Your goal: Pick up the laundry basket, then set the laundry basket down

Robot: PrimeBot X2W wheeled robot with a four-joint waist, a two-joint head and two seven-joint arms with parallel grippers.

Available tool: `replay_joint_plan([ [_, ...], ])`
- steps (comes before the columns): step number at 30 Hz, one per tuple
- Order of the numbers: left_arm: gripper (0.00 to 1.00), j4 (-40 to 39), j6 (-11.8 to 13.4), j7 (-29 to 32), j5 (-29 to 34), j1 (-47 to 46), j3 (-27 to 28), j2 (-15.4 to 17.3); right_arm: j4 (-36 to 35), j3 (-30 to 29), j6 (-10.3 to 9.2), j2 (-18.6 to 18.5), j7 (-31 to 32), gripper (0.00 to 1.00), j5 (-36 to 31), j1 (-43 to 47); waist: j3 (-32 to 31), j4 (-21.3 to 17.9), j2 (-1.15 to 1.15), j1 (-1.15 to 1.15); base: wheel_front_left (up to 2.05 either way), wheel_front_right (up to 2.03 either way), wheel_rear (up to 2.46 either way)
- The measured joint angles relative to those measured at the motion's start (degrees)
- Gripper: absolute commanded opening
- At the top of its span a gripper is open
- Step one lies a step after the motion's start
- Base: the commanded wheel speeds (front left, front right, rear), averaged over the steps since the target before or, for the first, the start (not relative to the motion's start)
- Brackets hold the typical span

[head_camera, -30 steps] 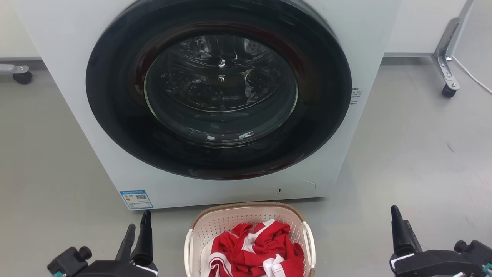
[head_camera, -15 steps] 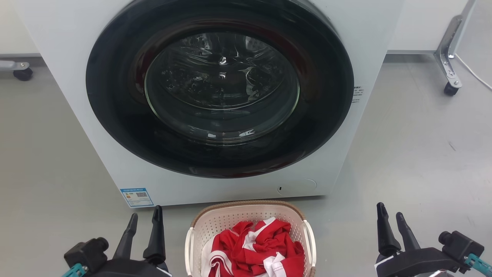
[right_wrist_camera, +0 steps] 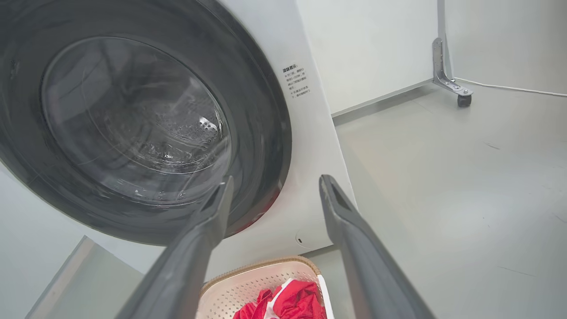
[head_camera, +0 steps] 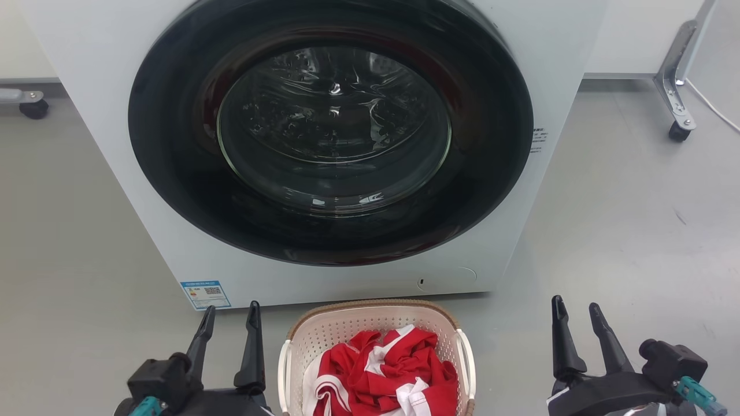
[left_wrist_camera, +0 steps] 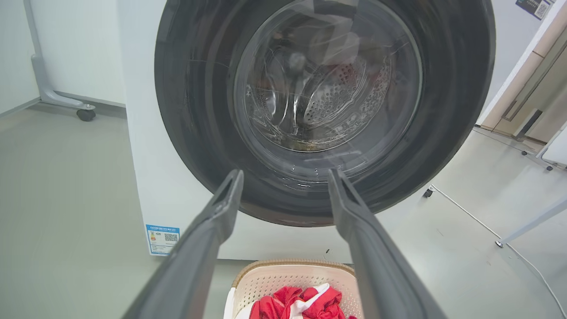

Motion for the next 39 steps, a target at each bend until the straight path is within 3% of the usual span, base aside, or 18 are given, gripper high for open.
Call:
replay_joint_plan([
  [27, 1.0, -3.5, 4.0, -5.6, 23.2, 2.5, -2.9, -0.1, -4.1, 4.9, -3.71, -0.3, -5.6, 1.0, -23.2, 0.1, -0.7, -0.1, 0.0, 0.0, 0.0, 0.0, 0.0],
  [39, 1.0, -3.5, 4.0, -5.6, 23.0, 2.7, -2.6, -0.4, -4.4, 4.7, -3.71, -0.3, -5.6, 1.0, -23.3, 0.4, -0.9, -0.1, 0.0, 0.0, 0.0, 0.0, 0.0],
])
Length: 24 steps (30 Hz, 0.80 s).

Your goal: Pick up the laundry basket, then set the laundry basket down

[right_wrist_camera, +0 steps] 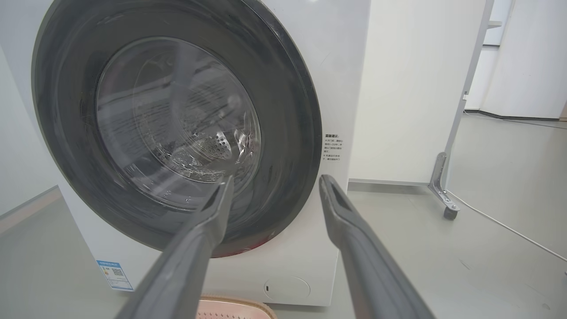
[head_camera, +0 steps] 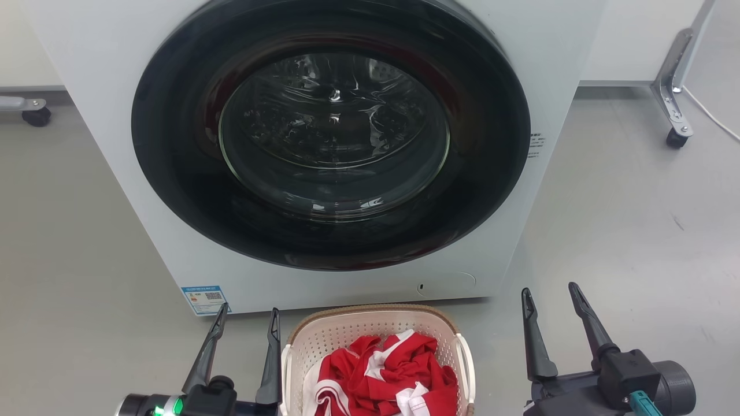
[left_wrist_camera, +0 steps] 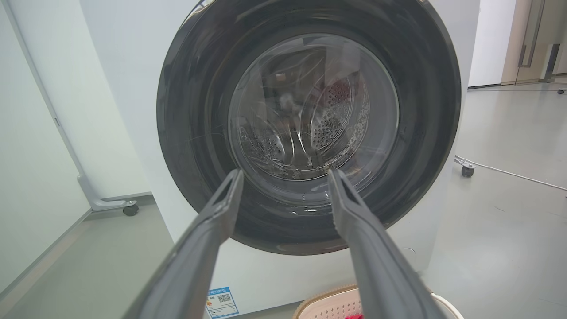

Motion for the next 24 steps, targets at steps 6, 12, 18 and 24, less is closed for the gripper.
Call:
replay_joint_plan([
  [6, 1.0, 0.0, 0.0, 0.0, 0.0, 0.0, 0.1, 0.0, -0.1, -0.2, 0.0, 0.0, 0.0, 1.0, 0.0, 0.0, 0.1, 0.0, 0.0, 0.0, 0.0, 0.0, 0.0],
  [12, 1.0, 0.0, 0.0, 0.0, 0.1, 0.0, 0.1, -0.1, -0.1, -0.4, 0.05, 0.0, 0.0, 1.0, 0.0, 0.0, 0.3, 0.0, 0.0, 0.0, 0.0, 0.0, 0.0],
  [18, 1.0, 0.0, 0.0, 0.0, 0.1, 0.0, 0.2, -0.1, -0.3, -0.7, 0.07, 0.0, 0.0, 1.0, 0.0, 0.0, 0.6, 0.0, 0.0, 0.0, 0.0, 0.0, 0.0],
  [24, 1.0, -0.6, 0.0, 0.0, 0.1, 0.2, 0.5, -0.2, -1.5, -1.0, 0.13, 0.1, 0.0, 1.0, -0.1, 0.7, 1.6, 0.0, 0.0, 0.0, 0.0, 0.0, 0.0],
])
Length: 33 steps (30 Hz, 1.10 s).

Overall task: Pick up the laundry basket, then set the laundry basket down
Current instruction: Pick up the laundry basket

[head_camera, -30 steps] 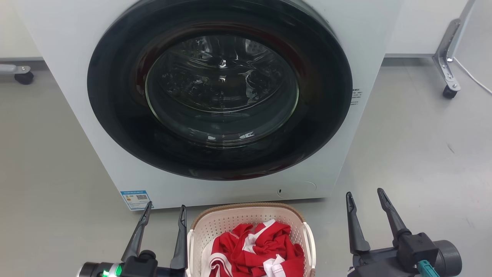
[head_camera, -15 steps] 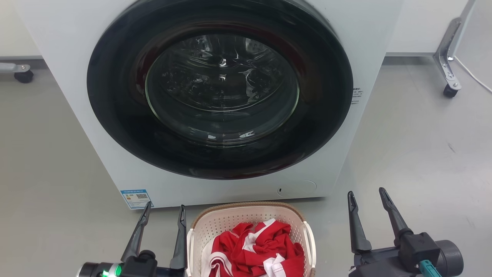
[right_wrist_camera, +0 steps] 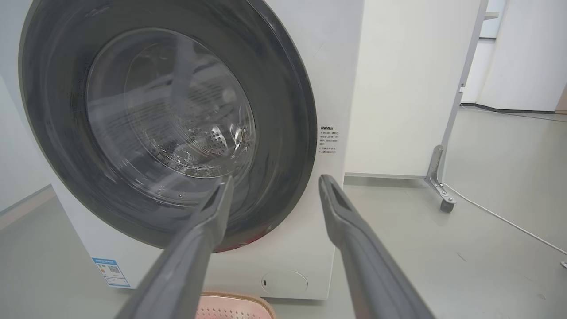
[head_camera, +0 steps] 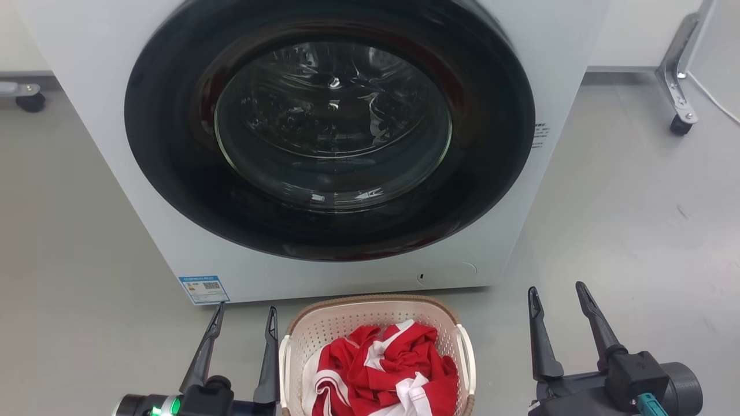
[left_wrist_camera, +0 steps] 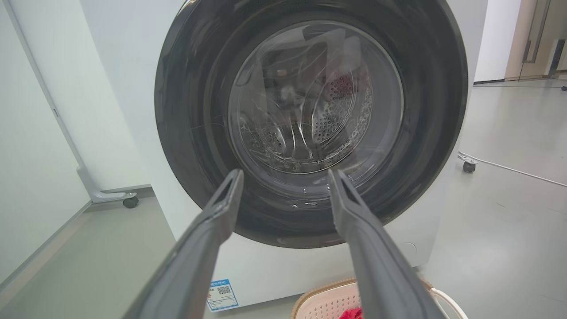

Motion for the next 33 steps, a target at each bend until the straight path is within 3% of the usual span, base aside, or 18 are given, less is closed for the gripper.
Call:
replay_joint_plan([
  [15, 1.0, 1.4, -0.1, -0.2, -1.1, -5.0, 1.2, -0.2, 0.8, -1.8, 1.54, 0.0, 0.0, 1.0, 0.1, -5.6, 8.2, 0.3, 0.0, 0.0, 0.0, 0.0, 0.0],
  [33, 1.0, 13.8, -1.7, -0.2, -4.1, -20.1, -0.3, -0.8, 10.9, -2.6, 2.45, 0.1, -0.4, 1.0, 1.1, -18.0, 22.0, 1.6, 0.01, 0.01, 0.0, 0.0, 0.0],
])
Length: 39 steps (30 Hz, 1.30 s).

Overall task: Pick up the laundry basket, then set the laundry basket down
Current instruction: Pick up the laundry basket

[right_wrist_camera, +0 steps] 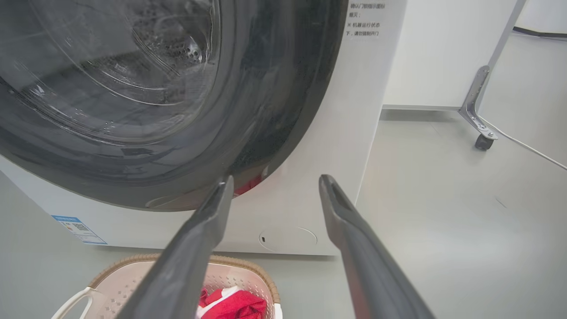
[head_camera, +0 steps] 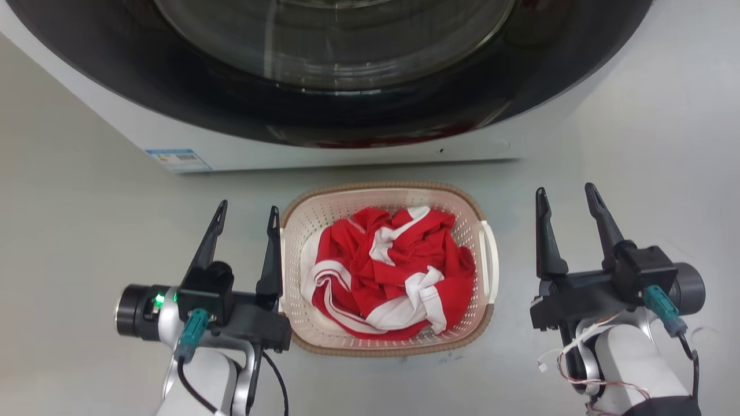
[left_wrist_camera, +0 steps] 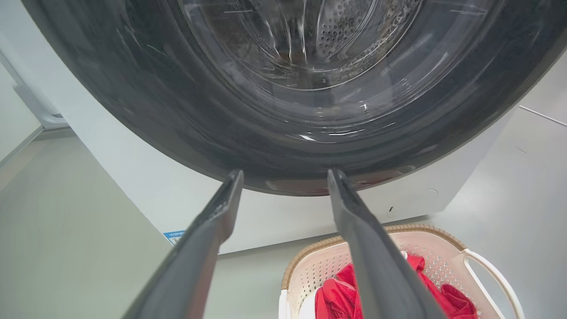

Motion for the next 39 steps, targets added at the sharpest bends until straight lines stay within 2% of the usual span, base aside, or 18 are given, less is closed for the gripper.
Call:
replay_joint_plan([
  [9, 1.0, 7.8, -0.5, 0.0, -0.7, -6.6, -0.9, -0.4, 6.7, -1.2, -0.01, 0.0, 0.0, 1.0, 0.0, -6.3, 7.7, 1.0, 0.0, 0.0, 0.0, 0.0, 0.0],
  [26, 1.0, 18.0, -0.4, 0.0, -8.4, -17.4, -4.6, -0.8, 14.3, -2.0, -0.07, -0.1, 0.0, 1.0, 0.0, -16.3, 22.0, 2.6, 0.0, 0.0, 0.0, 0.0, 0.0],
  [39, 1.0, 25.2, 0.1, 0.0, -12.1, -19.8, -6.3, -0.8, 19.3, -1.0, 0.0, -0.1, 0.0, 1.0, 0.5, -18.4, 26.5, 3.5, 0.0, -0.01, 0.0, 0.0, 0.0],
])
